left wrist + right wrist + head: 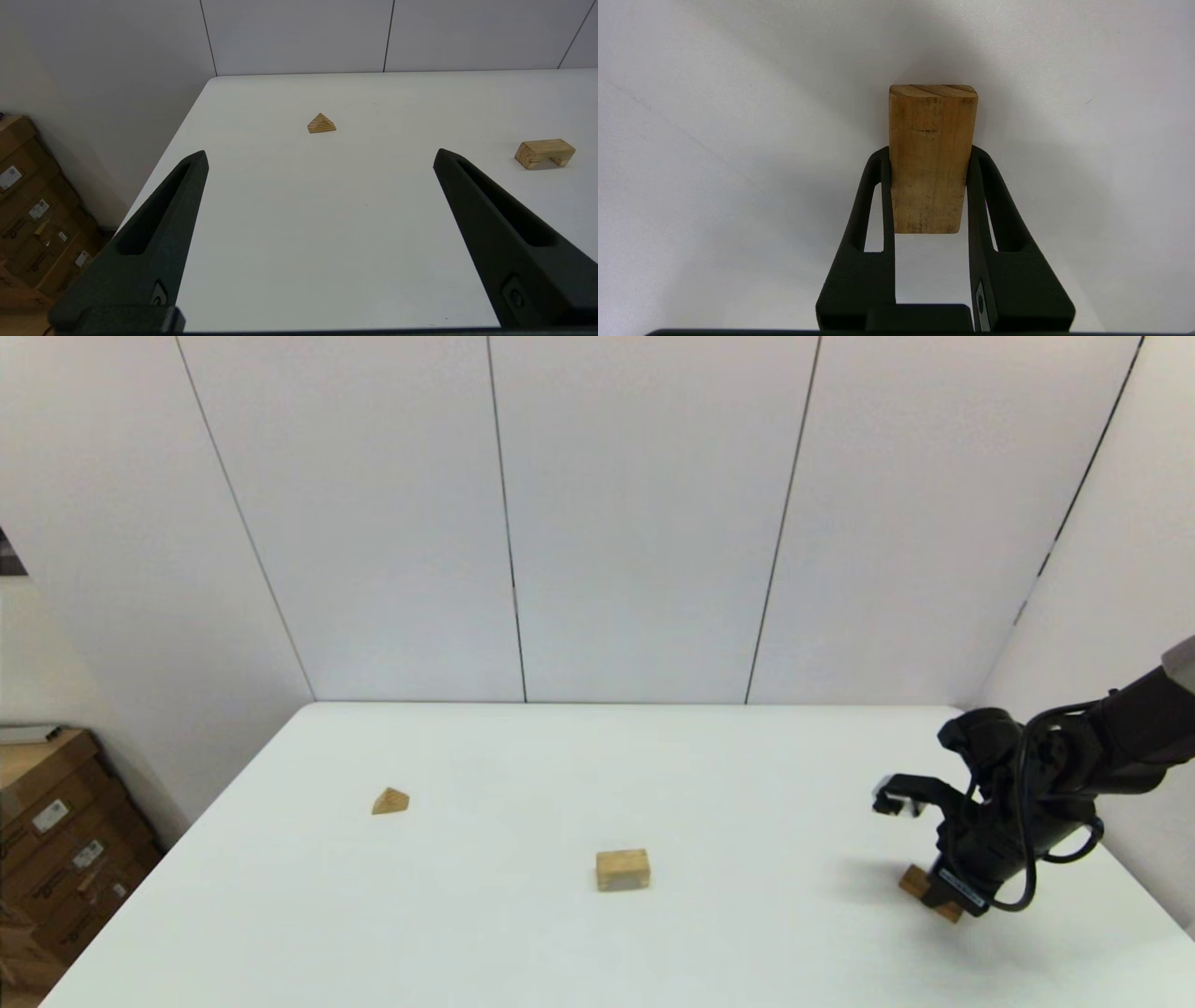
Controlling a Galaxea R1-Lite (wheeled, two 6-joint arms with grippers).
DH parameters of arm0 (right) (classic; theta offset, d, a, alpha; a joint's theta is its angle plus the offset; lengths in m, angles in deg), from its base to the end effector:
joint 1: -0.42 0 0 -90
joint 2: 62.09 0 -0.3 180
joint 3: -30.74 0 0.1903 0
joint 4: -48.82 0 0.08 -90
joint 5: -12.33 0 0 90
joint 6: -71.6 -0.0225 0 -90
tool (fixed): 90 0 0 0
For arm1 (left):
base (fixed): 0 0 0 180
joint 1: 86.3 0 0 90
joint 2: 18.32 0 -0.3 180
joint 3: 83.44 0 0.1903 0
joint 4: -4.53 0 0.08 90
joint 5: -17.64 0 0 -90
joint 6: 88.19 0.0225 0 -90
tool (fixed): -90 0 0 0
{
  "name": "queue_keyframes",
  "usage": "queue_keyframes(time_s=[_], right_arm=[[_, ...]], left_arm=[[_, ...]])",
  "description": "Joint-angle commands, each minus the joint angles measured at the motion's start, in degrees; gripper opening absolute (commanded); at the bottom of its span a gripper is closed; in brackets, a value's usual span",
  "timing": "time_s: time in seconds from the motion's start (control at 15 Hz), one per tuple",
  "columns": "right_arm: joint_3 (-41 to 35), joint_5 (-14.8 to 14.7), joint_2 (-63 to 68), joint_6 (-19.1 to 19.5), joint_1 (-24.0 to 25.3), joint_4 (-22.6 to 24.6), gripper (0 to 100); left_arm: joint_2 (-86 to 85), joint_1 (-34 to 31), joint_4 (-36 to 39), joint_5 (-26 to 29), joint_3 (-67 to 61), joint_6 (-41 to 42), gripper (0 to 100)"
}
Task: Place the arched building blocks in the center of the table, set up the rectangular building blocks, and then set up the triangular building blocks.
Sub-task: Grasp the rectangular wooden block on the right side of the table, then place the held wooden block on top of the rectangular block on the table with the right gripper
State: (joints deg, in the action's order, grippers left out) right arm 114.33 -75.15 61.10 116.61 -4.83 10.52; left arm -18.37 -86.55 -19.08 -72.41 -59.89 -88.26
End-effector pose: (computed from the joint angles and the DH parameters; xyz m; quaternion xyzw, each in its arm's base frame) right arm 0.3310 -0.0294 0.0296 -0.2582 0.5865 0.2230 0.7346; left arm -0.0231 -0.0001 0.0759 -0.0006 0.0001 0.0026 1.0000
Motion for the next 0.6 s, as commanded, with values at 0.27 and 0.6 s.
queue_keyframes(time_s=[0.27,0.6], right_arm=[[-0.1,3.4,-10.0,-1.8,5.3,-1.3,0],[1.3,5.2,-18.2,-3.4,21.1,-3.1,0]], left_arm=[[0.0,0.0,0.0,0.0,0.0,0.0,100],[0.0,0.0,0.0,0.0,0.1,0.0,100]])
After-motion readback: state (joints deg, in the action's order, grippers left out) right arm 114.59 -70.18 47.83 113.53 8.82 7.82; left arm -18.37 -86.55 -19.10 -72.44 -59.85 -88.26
